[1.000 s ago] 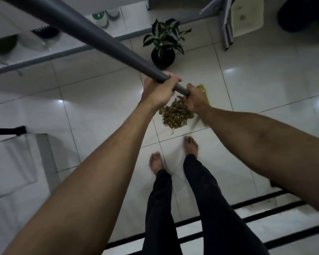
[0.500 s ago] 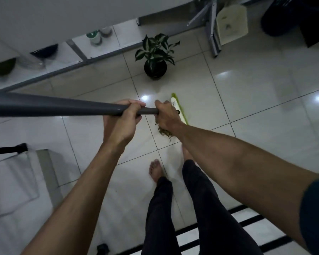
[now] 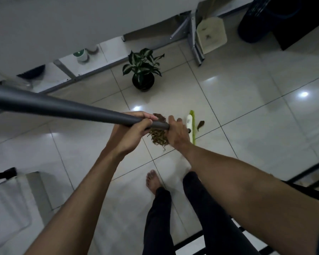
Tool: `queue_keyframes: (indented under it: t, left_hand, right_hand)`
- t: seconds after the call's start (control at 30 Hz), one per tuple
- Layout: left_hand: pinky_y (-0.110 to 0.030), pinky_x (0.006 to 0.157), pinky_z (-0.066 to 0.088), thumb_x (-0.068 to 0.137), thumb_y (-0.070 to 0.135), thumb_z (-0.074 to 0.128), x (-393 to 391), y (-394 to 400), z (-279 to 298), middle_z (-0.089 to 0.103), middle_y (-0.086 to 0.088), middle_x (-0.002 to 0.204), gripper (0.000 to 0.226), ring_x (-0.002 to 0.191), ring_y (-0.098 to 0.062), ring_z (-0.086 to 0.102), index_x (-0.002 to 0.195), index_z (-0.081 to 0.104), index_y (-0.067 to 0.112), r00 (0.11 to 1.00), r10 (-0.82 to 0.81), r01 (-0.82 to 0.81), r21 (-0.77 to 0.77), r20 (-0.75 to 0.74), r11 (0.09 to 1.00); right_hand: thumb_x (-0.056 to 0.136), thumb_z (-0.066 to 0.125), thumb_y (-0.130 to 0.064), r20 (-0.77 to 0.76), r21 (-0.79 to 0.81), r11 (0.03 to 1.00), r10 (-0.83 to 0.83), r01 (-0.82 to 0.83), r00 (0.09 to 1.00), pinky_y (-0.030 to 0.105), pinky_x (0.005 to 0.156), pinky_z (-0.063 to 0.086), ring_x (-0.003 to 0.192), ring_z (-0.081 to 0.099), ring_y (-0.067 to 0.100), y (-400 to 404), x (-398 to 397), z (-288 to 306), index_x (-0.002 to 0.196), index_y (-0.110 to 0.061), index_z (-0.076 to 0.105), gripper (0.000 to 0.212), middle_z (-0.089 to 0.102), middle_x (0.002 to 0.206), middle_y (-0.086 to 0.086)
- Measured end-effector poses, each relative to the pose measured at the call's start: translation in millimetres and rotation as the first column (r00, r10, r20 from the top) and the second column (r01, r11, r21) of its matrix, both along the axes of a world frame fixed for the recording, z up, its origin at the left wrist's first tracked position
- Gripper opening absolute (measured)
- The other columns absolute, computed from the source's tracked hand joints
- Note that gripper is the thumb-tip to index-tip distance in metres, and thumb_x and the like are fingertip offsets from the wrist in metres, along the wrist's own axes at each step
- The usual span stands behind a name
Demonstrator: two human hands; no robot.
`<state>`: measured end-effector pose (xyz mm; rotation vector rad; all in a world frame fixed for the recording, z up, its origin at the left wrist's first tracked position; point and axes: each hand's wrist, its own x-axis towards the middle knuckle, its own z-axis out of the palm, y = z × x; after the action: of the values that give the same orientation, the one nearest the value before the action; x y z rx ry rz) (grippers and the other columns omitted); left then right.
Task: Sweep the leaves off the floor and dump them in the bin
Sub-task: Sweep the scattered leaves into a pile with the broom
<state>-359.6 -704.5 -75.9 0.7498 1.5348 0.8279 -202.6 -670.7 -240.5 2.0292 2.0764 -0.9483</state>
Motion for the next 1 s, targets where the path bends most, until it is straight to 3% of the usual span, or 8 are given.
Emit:
queue_keyframes:
  t: [0.1,0.27,0.5,0.57,0.7,0.8,0.9,1.0]
  left_hand:
    - [-0.022,0.081,0.061,0.095,0.003,0.057,-5,17,-16,0.070,-0.002,0.100,0.018,0.098,-0.015,0.069,0.097,0.075,0.006,0.991,-0.117,0.115,-0.028,-0.065,0.993]
    - [-0.032,0.089,0.059,0.090,0.011,0.062,-32,32,-28,0.075,-0.002,0.102,0.025,0.104,-0.016,0.070,0.083,0.080,0.025,0.984,-0.152,0.151,-0.024,-0.094,0.988]
    - [-0.037,0.090,0.059,0.096,0.010,0.059,-19,38,13,0.074,0.000,0.101,0.024,0.102,-0.016,0.069,0.090,0.077,0.023,0.940,-0.299,0.314,0.073,-0.165,0.947]
    - [-0.035,0.090,0.059,0.097,0.009,0.058,-9,40,25,0.074,0.000,0.101,0.025,0.103,-0.017,0.069,0.089,0.077,0.023,0.947,-0.293,0.307,0.099,-0.133,0.947]
    - [-0.025,0.086,0.059,0.095,0.004,0.060,17,43,28,0.076,-0.004,0.099,0.027,0.103,-0.017,0.071,0.084,0.079,0.020,0.979,-0.203,0.201,0.143,-0.007,0.969]
    - [-0.024,0.085,0.059,0.094,0.002,0.060,39,44,7,0.076,-0.009,0.103,0.021,0.104,-0.019,0.072,0.089,0.078,0.010,0.990,-0.102,0.089,0.123,0.099,0.988]
    - [-0.026,0.086,0.059,0.094,0.002,0.059,60,43,-20,0.076,-0.006,0.102,0.029,0.103,-0.018,0.073,0.081,0.080,0.018,0.985,-0.053,0.039,0.091,0.164,0.995]
    - [-0.024,0.083,0.058,0.094,0.004,0.060,76,40,-43,0.077,-0.004,0.099,0.032,0.102,-0.018,0.073,0.078,0.080,0.022,0.987,-0.077,0.065,0.086,0.140,0.994]
  right_hand:
    - [0.100,0.058,-0.013,-0.064,-0.031,0.994,-0.109,0.108,0.992,0.053,0.087,0.054,0.105,0.063,0.046,-6,-11,-19,0.136,-0.009,0.049,0.037,0.059,0.115,0.024]
    - [0.100,0.059,-0.018,-0.114,-0.025,0.987,-0.158,0.156,0.981,0.048,0.085,0.055,0.106,0.065,0.045,-3,-37,-33,0.132,-0.010,0.052,0.033,0.060,0.118,0.025]
    - [0.102,0.051,-0.015,-0.136,0.042,0.984,-0.167,0.174,0.977,0.053,0.084,0.058,0.098,0.067,0.044,9,-22,10,0.128,-0.011,0.053,0.026,0.058,0.116,0.020]
    - [0.100,0.054,-0.013,-0.133,0.086,0.980,-0.168,0.181,0.977,0.048,0.077,0.059,0.093,0.067,0.044,16,-8,24,0.122,-0.010,0.053,0.022,0.058,0.112,0.020]
    - [0.097,0.061,-0.011,-0.083,0.140,0.977,-0.151,0.162,0.985,0.037,0.063,0.047,0.089,0.068,0.041,33,28,37,0.121,-0.009,0.052,0.026,0.057,0.114,0.019]
    - [0.100,0.056,-0.012,0.000,0.165,0.976,-0.143,0.141,0.990,0.037,0.062,0.048,0.091,0.068,0.041,43,57,26,0.124,-0.011,0.051,0.025,0.056,0.117,0.018]
    - [0.101,0.055,-0.012,0.083,0.169,0.978,-0.139,0.124,0.987,0.035,0.061,0.043,0.092,0.069,0.038,42,81,3,0.127,-0.012,0.051,0.026,0.055,0.119,0.016]
    - [0.100,0.057,-0.010,0.054,0.119,0.984,-0.139,0.131,0.989,0.038,0.068,0.052,0.095,0.068,0.038,38,94,-22,0.128,-0.011,0.049,0.030,0.053,0.121,0.017]
